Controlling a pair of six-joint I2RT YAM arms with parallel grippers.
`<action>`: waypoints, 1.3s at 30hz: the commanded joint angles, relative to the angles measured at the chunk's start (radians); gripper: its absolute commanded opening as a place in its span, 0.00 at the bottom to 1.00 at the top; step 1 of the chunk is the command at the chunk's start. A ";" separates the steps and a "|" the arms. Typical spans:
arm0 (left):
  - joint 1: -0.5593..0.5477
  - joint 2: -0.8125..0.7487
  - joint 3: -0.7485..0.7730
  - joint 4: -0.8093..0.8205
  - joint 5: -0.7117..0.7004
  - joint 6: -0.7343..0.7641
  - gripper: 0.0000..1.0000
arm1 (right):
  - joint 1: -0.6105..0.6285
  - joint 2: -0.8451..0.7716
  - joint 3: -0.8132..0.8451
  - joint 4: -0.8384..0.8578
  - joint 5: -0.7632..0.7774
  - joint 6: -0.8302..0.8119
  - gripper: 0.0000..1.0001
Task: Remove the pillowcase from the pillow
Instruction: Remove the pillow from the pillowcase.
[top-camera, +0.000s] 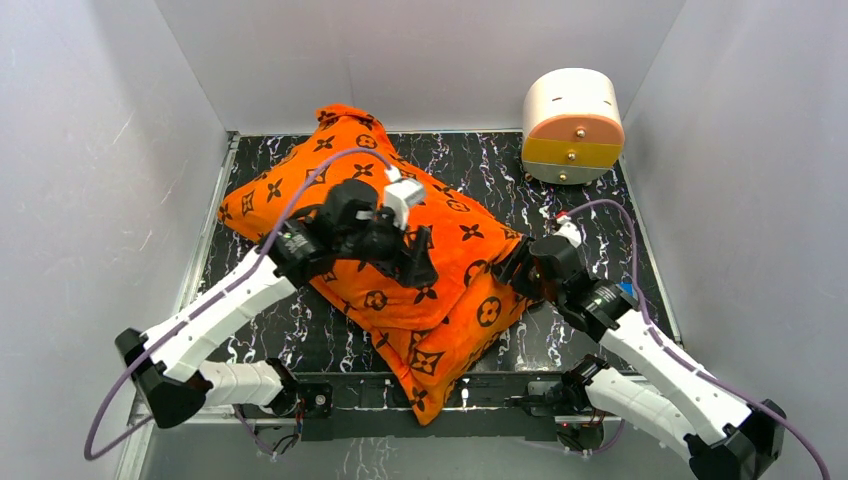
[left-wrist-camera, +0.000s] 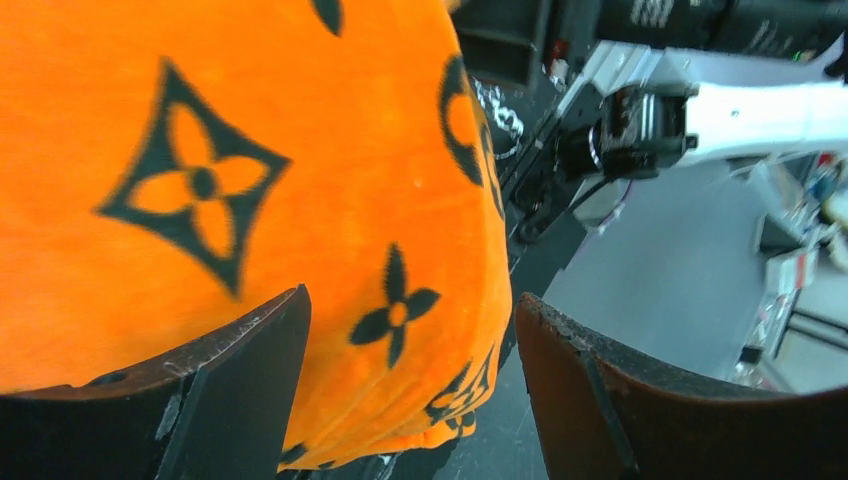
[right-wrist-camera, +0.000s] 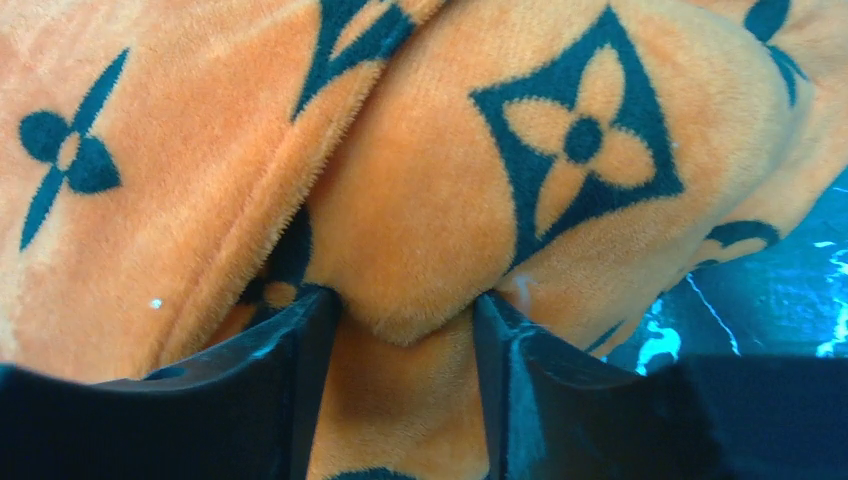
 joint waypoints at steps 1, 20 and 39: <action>-0.165 0.074 0.075 -0.090 -0.186 0.034 0.73 | 0.002 0.053 0.042 0.176 -0.026 0.013 0.51; -0.316 0.167 0.101 -0.038 -0.556 0.034 0.00 | -0.003 0.015 0.134 0.123 -0.039 0.054 0.59; -0.289 0.123 0.167 -0.004 -0.294 0.098 0.00 | -0.007 0.135 0.165 0.338 -0.199 0.135 0.36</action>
